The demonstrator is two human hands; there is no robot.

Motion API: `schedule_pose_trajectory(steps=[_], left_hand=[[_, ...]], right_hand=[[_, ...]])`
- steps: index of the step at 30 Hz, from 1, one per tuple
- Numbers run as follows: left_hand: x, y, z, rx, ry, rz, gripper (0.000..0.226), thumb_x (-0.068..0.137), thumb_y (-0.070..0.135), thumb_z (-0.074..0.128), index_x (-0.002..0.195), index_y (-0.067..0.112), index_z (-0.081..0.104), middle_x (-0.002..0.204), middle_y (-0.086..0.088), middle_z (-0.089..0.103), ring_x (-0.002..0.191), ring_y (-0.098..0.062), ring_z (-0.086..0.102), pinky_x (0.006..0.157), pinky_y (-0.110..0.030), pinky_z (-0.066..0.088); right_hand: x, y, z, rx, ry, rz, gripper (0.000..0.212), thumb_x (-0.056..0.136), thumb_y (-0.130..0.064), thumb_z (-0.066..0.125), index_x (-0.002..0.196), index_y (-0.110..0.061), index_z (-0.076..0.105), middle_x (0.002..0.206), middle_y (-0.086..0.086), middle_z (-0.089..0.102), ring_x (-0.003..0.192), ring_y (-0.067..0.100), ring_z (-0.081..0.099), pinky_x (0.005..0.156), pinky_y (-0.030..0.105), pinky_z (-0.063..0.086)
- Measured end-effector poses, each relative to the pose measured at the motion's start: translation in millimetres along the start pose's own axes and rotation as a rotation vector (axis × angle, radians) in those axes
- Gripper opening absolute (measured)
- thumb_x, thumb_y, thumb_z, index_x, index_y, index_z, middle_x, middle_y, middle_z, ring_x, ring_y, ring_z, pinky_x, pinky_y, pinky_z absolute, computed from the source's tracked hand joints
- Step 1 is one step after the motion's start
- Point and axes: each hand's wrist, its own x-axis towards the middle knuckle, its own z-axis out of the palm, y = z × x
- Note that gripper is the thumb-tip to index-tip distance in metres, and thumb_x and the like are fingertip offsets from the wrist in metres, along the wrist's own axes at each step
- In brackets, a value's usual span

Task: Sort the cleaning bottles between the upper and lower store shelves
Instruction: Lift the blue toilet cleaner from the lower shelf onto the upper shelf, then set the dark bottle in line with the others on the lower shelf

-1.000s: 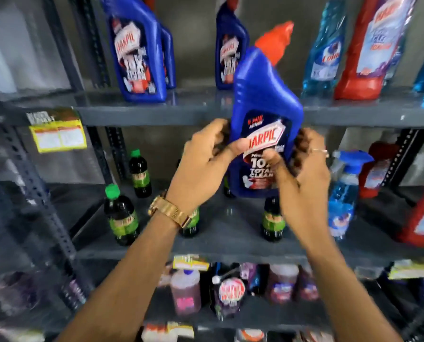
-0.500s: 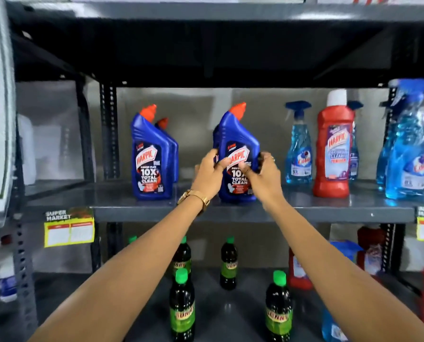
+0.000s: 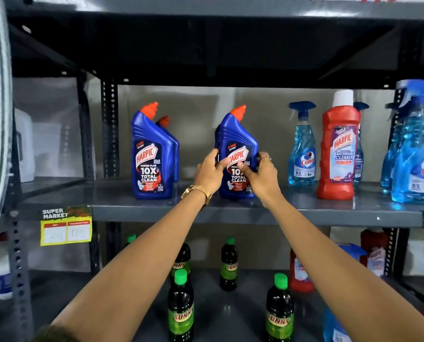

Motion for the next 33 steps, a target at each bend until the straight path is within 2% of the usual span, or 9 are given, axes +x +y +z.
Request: schedule_pose_trajectory(steps=[2,6,9,12,15,19,21,24,33], left_hand=[[-1,2,-2,0.009,-0.028,-0.016,0.035,0.095,0.035,0.047,0.125,0.018,0.047,0.124,-0.009,0.064,0.109,-0.029,0.064,0.09,-0.044,0.054],[-36,7,4,0.054,0.057,-0.001,0.064,0.094,0.031,0.049,0.147,0.016,0.016,0.151,-0.009,0.035,0.139,-0.026,0.035,0.113,-0.043,0.032],[-104,5,18,0.069,0.343,0.351,0.046,0.095,0.026,0.051,0.138,0.015,0.039,0.137,-0.003,0.053,0.127,-0.019,0.048,0.109,-0.035,0.037],[-173,-20,42,-0.04,0.427,0.557,0.019,0.093,0.021,0.054,0.111,0.023,0.06,0.111,0.013,0.065,0.107,-0.006,0.058,0.093,-0.028,0.043],[-211,-62,76,-0.17,0.256,0.323,0.019,0.094,0.024,0.053,0.109,0.027,0.062,0.111,0.016,0.065,0.107,-0.007,0.061,0.093,-0.029,0.047],[-222,-124,131,-0.302,-0.118,-0.233,0.038,0.094,0.013,0.052,0.132,0.011,0.049,0.137,-0.008,0.054,0.126,-0.02,0.052,0.108,-0.042,0.043],[-222,-147,152,-0.266,-0.314,-0.391,0.048,0.095,0.012,0.05,0.141,0.009,0.036,0.147,-0.013,0.043,0.134,-0.025,0.044,0.114,-0.042,0.035],[-229,-166,175,-0.2,-0.48,-0.463,0.045,0.095,0.015,0.051,0.138,0.009,0.04,0.139,-0.015,0.052,0.128,-0.028,0.05,0.11,-0.045,0.039],[-259,-193,163,-0.167,-0.098,-0.537,0.049,0.085,0.014,0.064,0.132,0.012,0.048,0.128,-0.009,0.063,0.116,-0.019,0.059,0.105,-0.034,0.044]], right_hand=[[-3,-1,-1,-0.035,-0.018,-0.008,0.048,0.085,-0.026,0.067,0.123,-0.003,0.046,0.123,0.017,0.059,0.113,0.032,0.059,0.098,0.049,0.049],[-39,-3,-13,-0.064,0.114,-0.17,0.059,0.092,-0.029,0.057,0.142,-0.01,0.033,0.14,0.009,0.048,0.127,0.017,0.049,0.096,0.011,0.036],[-98,15,-27,0.061,0.237,-0.351,0.036,0.094,-0.029,0.053,0.129,-0.019,0.05,0.122,-0.001,0.06,0.113,0.005,0.057,0.094,0.011,0.044],[-161,70,-36,0.106,0.235,-0.197,0.015,0.094,-0.039,0.051,0.102,-0.033,0.06,0.095,-0.014,0.067,0.091,0.003,0.063,0.079,0.008,0.046],[-209,150,-39,0.09,0.163,0.116,0.014,0.093,-0.035,0.053,0.099,-0.025,0.061,0.096,-0.006,0.069,0.09,0.008,0.064,0.084,0.02,0.051],[-234,228,-47,0.072,0.04,0.506,0.039,0.09,0.0,0.055,0.128,0.005,0.045,0.131,0.023,0.053,0.117,0.028,0.056,0.109,0.039,0.04],[-233,244,-45,0.038,-0.052,0.584,0.052,0.09,-0.003,0.057,0.138,0.005,0.036,0.145,0.022,0.043,0.135,0.033,0.042,0.116,0.048,0.032],[-232,253,-40,0.022,-0.142,0.587,0.05,0.09,-0.004,0.057,0.137,0.001,0.041,0.139,0.021,0.05,0.13,0.034,0.047,0.112,0.049,0.036],[-239,245,10,0.052,-0.26,0.567,0.046,0.09,0.0,0.056,0.134,-0.005,0.046,0.132,0.014,0.057,0.121,0.022,0.054,0.105,0.032,0.041]])
